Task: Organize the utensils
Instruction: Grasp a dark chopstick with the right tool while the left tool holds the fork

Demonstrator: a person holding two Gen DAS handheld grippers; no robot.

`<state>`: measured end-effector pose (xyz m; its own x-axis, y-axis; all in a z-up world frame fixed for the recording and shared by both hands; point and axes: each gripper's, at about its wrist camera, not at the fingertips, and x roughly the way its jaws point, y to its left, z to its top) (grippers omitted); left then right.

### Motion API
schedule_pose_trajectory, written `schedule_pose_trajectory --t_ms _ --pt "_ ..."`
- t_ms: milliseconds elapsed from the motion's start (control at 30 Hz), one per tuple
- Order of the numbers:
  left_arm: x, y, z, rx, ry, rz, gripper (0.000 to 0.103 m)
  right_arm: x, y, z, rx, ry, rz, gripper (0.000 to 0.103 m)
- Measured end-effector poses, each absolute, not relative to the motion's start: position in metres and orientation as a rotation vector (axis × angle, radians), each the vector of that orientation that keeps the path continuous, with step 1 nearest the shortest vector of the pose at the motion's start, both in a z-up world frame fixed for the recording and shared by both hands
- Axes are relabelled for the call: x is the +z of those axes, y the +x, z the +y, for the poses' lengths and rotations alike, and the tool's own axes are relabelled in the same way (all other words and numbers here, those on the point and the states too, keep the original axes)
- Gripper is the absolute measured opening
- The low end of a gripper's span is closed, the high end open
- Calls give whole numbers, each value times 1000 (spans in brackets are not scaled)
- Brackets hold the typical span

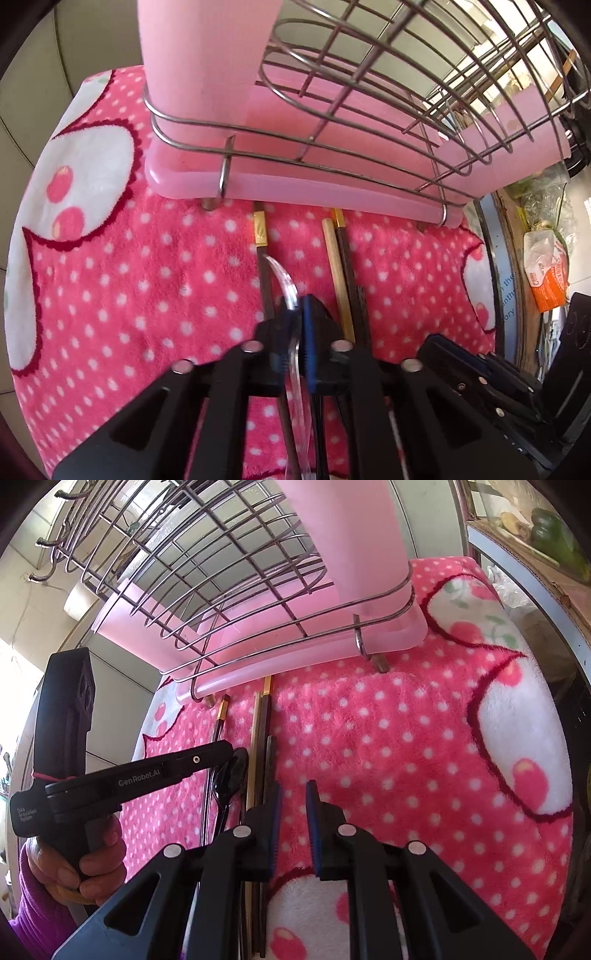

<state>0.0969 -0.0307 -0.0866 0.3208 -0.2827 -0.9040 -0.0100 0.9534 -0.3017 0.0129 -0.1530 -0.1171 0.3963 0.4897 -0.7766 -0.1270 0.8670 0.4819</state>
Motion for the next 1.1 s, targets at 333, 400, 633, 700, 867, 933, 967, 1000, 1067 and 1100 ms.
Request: schedule_pose_trajectory --t_ms 333,400,633,700,867,933,967,1000,1067,1100 --pt "-39 71 5 -231 -301 1095 3 -119 25 -129 416 323 1121 11" --pt "-37 67 15 -203 -280 1077 3 -122 30 -122 404 308 1126 11" --pt "-56 67 45 -100 -266 1095 3 -130 49 -102 349 228 1123 11" --pt "-63 69 46 -85 -265 1102 3 -129 51 -100 342 220 1126 11" --pt "-71 66 50 -62 -247 1098 3 -130 51 -108 323 259 1136 11" --pt "-74 65 47 -55 -240 1099 3 -130 53 -105 329 246 1139 12" --pt "-76 65 45 -51 -233 1098 3 -129 54 -102 330 236 1144 13" --pt "-79 66 44 -44 -229 1099 3 -129 54 -102 327 225 1143 13" --pt "-81 65 43 -37 -230 1100 3 -131 55 -94 335 202 1146 13" --pt "-82 65 43 -36 -233 1102 3 -134 55 -91 330 188 1154 13"
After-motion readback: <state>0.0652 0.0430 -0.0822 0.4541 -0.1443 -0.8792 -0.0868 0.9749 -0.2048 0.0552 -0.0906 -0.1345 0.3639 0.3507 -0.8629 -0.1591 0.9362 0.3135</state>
